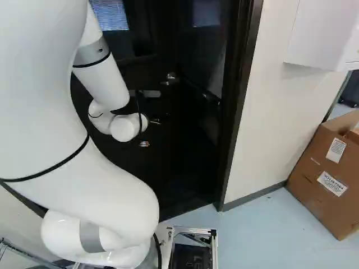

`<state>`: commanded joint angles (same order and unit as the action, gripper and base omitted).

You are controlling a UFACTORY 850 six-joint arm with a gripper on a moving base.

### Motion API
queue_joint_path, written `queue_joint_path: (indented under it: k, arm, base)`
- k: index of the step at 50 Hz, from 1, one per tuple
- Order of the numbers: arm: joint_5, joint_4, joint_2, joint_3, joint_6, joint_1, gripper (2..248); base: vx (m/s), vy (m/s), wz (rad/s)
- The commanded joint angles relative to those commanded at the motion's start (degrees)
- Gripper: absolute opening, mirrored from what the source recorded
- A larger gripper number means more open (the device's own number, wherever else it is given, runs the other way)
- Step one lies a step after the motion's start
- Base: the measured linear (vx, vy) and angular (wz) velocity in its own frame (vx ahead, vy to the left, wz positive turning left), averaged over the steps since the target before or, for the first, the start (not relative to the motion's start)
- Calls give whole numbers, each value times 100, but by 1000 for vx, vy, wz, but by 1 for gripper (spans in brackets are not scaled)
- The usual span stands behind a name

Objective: Open the door and move inside

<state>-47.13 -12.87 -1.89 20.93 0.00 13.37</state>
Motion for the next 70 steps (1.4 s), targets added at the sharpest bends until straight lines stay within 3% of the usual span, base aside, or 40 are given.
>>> queue_joint_path:
  k: [44,70]
  arm:
    - [0,-999,182,184,0,798,247]
    - [0,-1120,362,370,0,1258,247]
  base:
    - [0,0,0]
    - [0,0,0]
